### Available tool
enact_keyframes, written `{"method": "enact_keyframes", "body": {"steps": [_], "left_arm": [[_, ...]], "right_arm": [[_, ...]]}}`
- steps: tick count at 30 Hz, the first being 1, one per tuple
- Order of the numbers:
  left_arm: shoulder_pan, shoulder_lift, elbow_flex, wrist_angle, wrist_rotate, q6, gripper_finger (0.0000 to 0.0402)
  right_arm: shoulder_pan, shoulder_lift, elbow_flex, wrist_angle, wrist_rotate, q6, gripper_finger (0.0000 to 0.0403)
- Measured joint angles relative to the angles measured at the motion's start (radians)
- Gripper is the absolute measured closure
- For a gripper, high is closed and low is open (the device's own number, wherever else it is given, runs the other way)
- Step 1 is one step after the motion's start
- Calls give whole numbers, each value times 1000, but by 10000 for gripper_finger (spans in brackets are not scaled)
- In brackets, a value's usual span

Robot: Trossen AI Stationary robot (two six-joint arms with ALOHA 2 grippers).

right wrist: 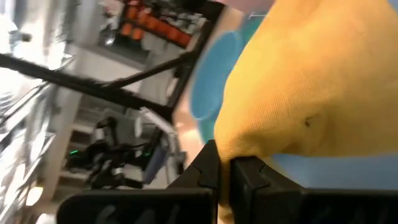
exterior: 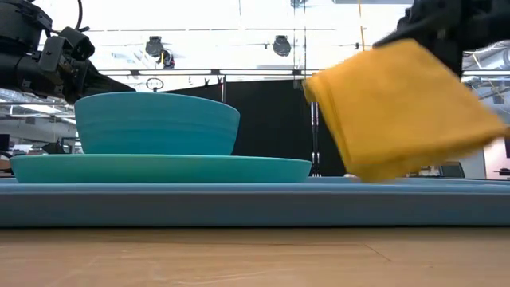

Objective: Set up tray
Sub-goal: Put the yellow napkin on the blue serving tray to the right of the light blue plate

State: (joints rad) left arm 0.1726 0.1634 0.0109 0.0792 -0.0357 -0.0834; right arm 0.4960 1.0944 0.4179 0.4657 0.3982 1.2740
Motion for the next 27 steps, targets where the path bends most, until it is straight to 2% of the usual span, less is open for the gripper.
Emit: {"method": "enact_keyframes", "body": {"steps": [5,11,14,21,27], "left_arm": [[0,0,0,0,0,0,376],[0,0,0,0,0,0,376],[0,0,0,0,0,0,376],[0,0,0,0,0,0,376],[0,0,0,0,0,0,376]], "right_arm": [[41,141,0,65,24,101,402],[86,274,0,207,47,144,402],[91,297,0,144,50,159,402],[77,317,0,-138,106,245,402],[32,317,0,-206,146,160,402]]}}
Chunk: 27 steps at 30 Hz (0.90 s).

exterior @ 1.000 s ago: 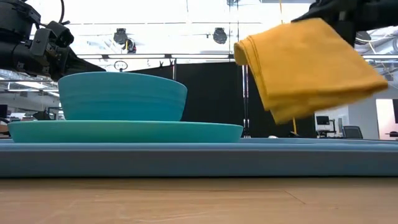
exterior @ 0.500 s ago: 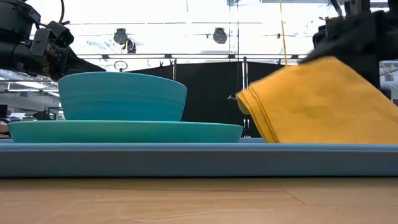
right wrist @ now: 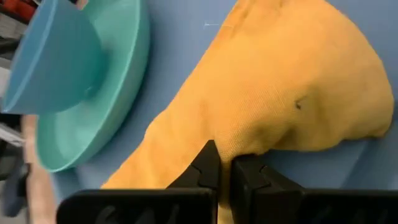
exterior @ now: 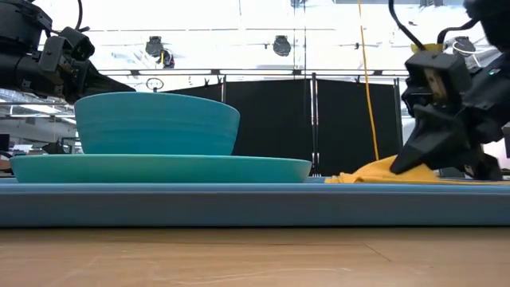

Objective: Set up tray
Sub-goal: Put the yellow napkin on the blue serving tray to the right of the light blue plate

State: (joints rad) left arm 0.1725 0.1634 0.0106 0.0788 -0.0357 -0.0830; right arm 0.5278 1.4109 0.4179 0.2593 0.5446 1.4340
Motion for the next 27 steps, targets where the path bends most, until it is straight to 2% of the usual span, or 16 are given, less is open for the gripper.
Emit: {"method": "enact_keyframes", "body": {"steps": [2,7,9,14,20,24,27], "left_arm": [[0,0,0,0,0,0,376],[0,0,0,0,0,0,376],[0,0,0,0,0,0,376],[0,0,0,0,0,0,376],[0,0,0,0,0,0,376],[0,0,0,0,0,0,376],[0,0,0,0,0,0,376]], "right_arm": [[-15,0,0,-11,-30,-8,399],[-36,0,0,-19,-184,21,377],[-37,0,0,-34,-209,22,363],[-37,-2,2,-78,-195,46,318],[-39,-2,2,-46,-169,9,230],[-64,-2,2,-48,-72,-88,177],[-95,-2,2,-54,-29,-160,154]]}}
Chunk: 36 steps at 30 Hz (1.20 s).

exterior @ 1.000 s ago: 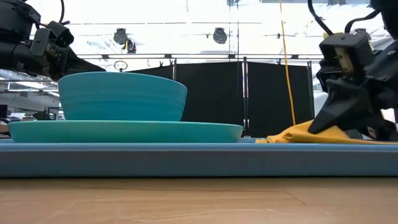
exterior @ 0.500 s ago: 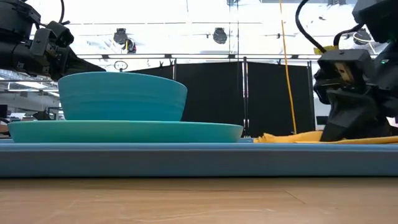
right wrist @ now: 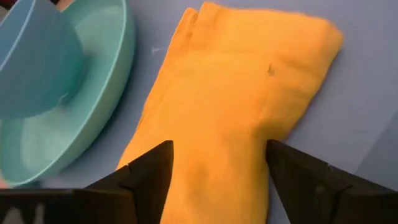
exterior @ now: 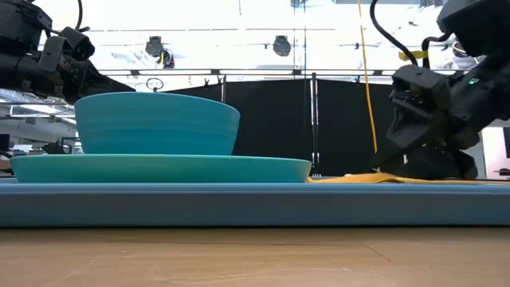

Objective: Set up tray
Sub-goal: Put the yellow napkin on the blue serving tray to the right of the light blue plate

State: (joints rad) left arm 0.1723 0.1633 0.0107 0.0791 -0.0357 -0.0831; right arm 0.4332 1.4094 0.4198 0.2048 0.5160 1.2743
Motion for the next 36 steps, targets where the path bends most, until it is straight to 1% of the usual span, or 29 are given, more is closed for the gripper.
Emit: {"method": "enact_keyframes", "body": {"steps": [4,8,10,14,16,21,23,25,26,28,29,30,32,36], "left_arm": [[0,0,0,0,0,0,376],[0,0,0,0,0,0,376],[0,0,0,0,0,0,376],[0,0,0,0,0,0,376],[0,0,0,0,0,0,376],[0,0,0,0,0,0,376],[0,0,0,0,0,0,376],[0,0,0,0,0,0,376],[0,0,0,0,0,0,376],[0,0,0,0,0,0,376],[0,0,0,0,0,0,376],[0,0,0,0,0,0,376],[0,0,0,0,0,0,376],[0,0,0,0,0,0,376]], "right_arm": [[-22,0,-1,0,-8,-32,146],[-23,0,-1,-26,7,-34,153],[-28,1,-1,-41,47,-33,159],[-57,3,-6,-67,199,-36,169],[-74,3,-5,-61,243,-52,174],[-108,3,-5,-13,239,-89,185],[-110,3,-5,40,237,-145,204],[-118,2,-5,125,188,-246,242],[-123,2,-5,176,146,-311,270],[-133,2,7,243,47,-426,340],[-136,1,22,240,6,-476,370],[-140,1,46,207,-35,-519,385],[-160,1,111,63,-111,-550,396],[-218,2,261,-364,-219,-565,402]]}}
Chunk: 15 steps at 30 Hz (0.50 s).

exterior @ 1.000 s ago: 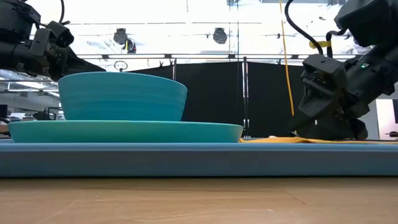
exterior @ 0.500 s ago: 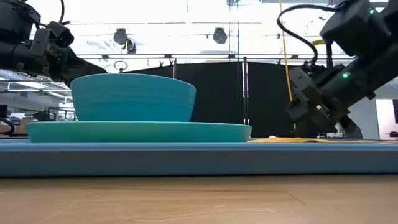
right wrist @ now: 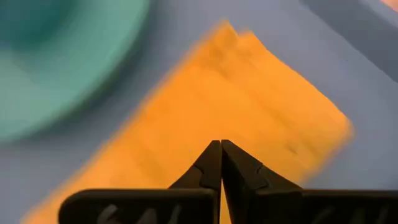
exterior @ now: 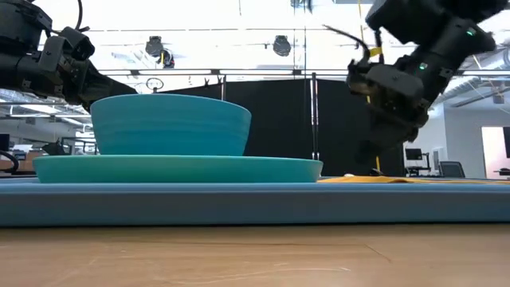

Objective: Set up tray
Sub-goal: Put the yellow napkin on the blue serving tray to the right of the light blue plate

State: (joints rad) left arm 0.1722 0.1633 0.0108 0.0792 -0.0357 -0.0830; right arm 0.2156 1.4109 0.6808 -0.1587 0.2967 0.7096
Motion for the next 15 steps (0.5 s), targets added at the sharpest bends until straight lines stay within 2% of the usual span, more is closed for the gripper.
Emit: {"method": "enact_keyframes", "body": {"steps": [2,5,10,15], "left_arm": [[0,0,0,0,0,0,376],[0,0,0,0,0,0,376],[0,0,0,0,0,0,376],[0,0,0,0,0,0,376]], "right_arm": [[-25,0,42,-132,-18,-16,402],[-67,0,55,-195,-84,-79,403],[-127,9,44,-124,-193,-128,403],[-137,17,45,-72,-198,-171,403]]}}
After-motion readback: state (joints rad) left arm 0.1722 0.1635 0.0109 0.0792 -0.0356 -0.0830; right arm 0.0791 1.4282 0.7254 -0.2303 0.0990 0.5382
